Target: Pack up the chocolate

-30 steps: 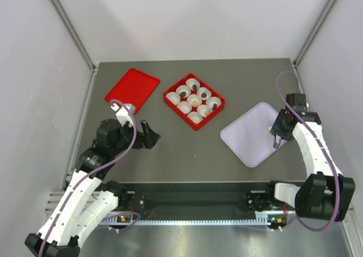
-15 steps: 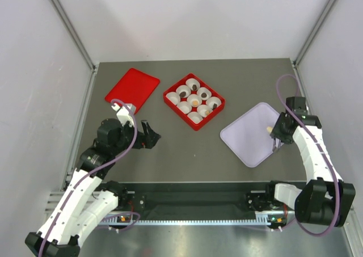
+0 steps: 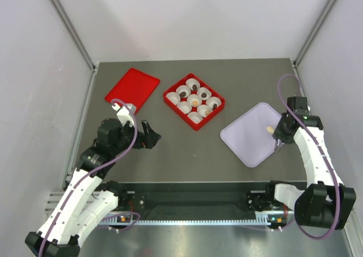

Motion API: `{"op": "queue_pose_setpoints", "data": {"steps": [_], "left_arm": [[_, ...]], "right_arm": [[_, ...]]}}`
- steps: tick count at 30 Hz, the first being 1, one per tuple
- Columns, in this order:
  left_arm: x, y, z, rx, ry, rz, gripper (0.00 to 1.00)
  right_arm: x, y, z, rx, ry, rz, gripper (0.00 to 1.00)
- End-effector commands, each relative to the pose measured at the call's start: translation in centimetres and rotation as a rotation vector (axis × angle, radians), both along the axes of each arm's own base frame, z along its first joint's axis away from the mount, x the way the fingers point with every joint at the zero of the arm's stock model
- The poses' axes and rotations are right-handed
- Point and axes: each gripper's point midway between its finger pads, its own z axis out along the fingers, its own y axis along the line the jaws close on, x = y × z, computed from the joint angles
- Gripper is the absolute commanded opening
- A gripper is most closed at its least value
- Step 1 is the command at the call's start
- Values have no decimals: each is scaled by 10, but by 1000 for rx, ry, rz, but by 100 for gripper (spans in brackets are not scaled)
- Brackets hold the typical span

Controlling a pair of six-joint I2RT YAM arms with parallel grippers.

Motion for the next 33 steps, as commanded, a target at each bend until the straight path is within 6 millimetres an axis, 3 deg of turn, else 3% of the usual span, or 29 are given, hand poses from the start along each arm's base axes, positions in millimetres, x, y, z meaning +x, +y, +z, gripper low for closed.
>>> {"op": "queue_pose_setpoints", "data": {"steps": [1,4,8,11,12,13,14,15,17,18,19,21,24,25,26,28,33], "left_arm": [[5,-1,9,-8,-45,-2,95],[5,0,9,-6,-49,5,95],[4,2,13,-7,-58,18,94],[3,7,20,-11,-91,37,94],[3,8,23,-11,-100,48,94],[3,10,25,-11,-110,56,94],[2,13,28,-15,-123,67,94],[2,14,30,-16,-132,78,94],[2,19,34,-16,-150,98,94],[2,20,36,-17,-160,106,94],[2,23,37,-15,-167,119,94],[1,25,41,-20,-190,131,94],[1,29,43,-19,-203,152,95],[1,30,42,-18,-202,154,95],[2,31,42,-14,-200,160,95],[3,32,41,-10,-196,169,95],[4,34,40,-7,-192,181,95]], "right_arm": [[15,-7,47,-32,-124,-13,20],[22,-5,72,-30,-176,-6,19],[40,19,103,18,-268,67,19],[65,60,128,40,-343,182,19],[72,87,143,55,-380,258,19],[83,101,140,64,-366,276,20],[93,115,145,72,-389,299,19],[99,141,158,92,-427,359,19],[117,171,152,107,-419,406,20],[124,200,168,129,-473,462,20],[136,217,154,123,-447,489,20],[152,260,151,127,-467,570,22],[162,309,155,146,-504,657,24],[171,324,140,144,-489,675,24],[171,338,138,151,-490,699,24],[181,359,128,157,-487,721,24],[182,398,119,156,-510,781,24]]}}
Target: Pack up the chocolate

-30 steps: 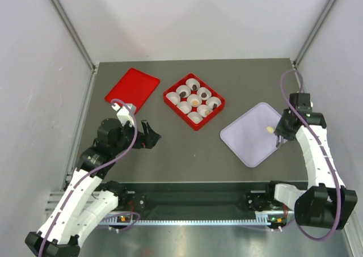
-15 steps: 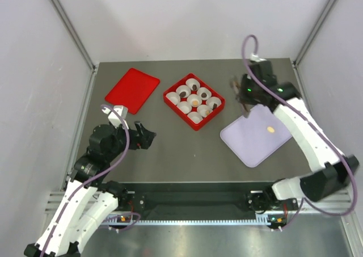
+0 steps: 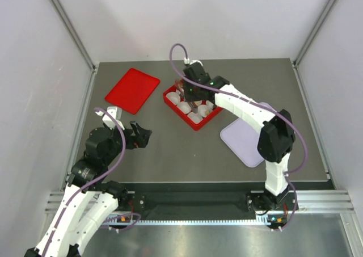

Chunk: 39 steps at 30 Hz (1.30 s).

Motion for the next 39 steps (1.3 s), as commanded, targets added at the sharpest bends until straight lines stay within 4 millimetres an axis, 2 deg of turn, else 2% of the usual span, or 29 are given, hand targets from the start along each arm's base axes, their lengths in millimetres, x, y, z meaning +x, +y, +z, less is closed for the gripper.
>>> {"op": "queue_pose_setpoints", "data": {"steps": [1,5,9,14,20,33,37,39], "left_arm": [[4,3,7,-7,-25,23,95],[4,2,7,-6,-22,19,95],[4,1,6,-6,-19,15,95],[4,1,5,-4,-13,15,95],[4,0,4,-3,-12,11,95],[4,0,4,-1,-11,8,95],[5,0,3,0,-8,10,95],[5,0,3,0,-7,8,95]], "right_arm": [[13,31,48,88,-144,26,25],[6,38,36,76,-129,24,26],[0,40,11,51,-94,20,28],[-4,43,-1,43,-69,22,30],[-6,44,-3,54,-54,9,31],[-4,43,-27,20,-22,-8,34],[-1,44,-22,18,-39,-5,34],[0,42,-11,19,-62,-3,35]]}}
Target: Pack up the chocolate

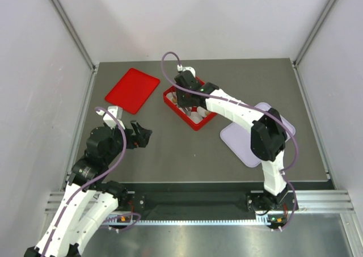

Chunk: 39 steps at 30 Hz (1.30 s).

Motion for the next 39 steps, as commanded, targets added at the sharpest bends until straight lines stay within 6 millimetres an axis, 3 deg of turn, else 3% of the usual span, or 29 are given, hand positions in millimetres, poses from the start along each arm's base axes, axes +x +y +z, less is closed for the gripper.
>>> {"op": "queue_pose_setpoints", "data": {"steps": [1,10,16,18,19,21,22,23,24,25,26,31,32,35,39], "left_arm": [[3,-1,6,-7,-19,-2,95],[3,-3,4,-5,-11,-10,95],[3,-5,2,-3,-3,-19,95],[3,-5,2,-4,-3,-22,95],[3,-6,2,-4,-3,-24,95],[4,-6,1,-5,-1,-22,95],[3,-6,1,-5,1,-26,95],[3,-6,1,-5,1,-26,95],[3,-7,0,-5,4,-28,95],[4,-7,0,-4,6,-26,95],[4,-7,0,-5,5,-29,95],[3,-8,0,-7,5,-33,95],[3,-8,0,-7,5,-35,95],[3,-8,0,-7,4,-33,95],[2,-8,2,-9,-1,-34,95]], "right_arm": [[7,8,29,26,-87,0,35],[0,-26,99,23,-211,-16,35],[-32,-96,111,-45,-185,-96,36],[-51,-132,101,-84,-147,-131,36],[-58,-155,81,-119,-103,-174,36],[-76,-190,81,-126,-78,-230,37],[-83,-214,61,-154,-29,-276,37],[-93,-228,67,-128,-40,-308,37],[-99,-241,62,-133,-28,-332,38],[-112,-254,45,-164,18,-342,38],[-117,-270,48,-159,9,-378,38],[-137,-317,27,-206,55,-457,41],[-139,-334,19,-223,81,-502,42],[-144,-354,5,-218,131,-564,44],[-146,-363,-5,-196,163,-592,46]]}}
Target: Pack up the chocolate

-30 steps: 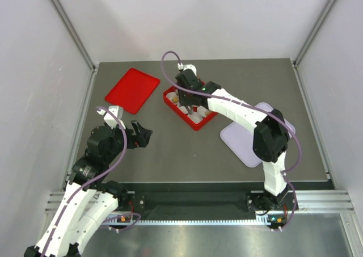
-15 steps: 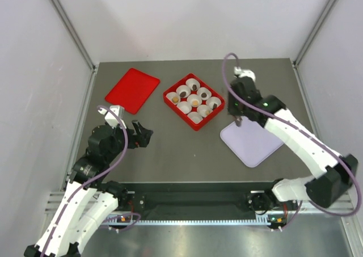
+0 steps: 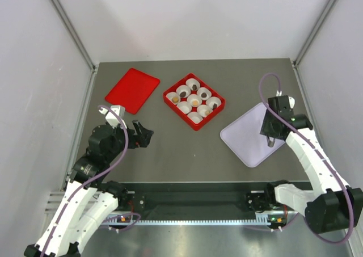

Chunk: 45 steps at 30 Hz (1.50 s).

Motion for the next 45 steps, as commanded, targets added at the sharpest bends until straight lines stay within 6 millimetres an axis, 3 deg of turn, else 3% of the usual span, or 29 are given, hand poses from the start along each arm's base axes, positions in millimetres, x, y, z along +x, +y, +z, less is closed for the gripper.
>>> {"op": "queue_pose_setpoints", "data": {"steps": [1,7,11,24,45], "left_arm": [[1,-2,8,-12,-30,-10,95],[1,-3,8,-14,-31,-15,95],[1,-3,8,-14,-33,-15,95],[1,-4,8,-16,-33,-21,95],[1,-6,7,-17,-29,-28,95]], "right_arm": [[4,-3,4,30,-26,2,47],[1,-18,-9,43,9,-69,48],[-1,-17,-16,68,23,-77,48],[-6,26,-9,287,-23,43,45],[-3,17,-27,185,31,29,42]]}}
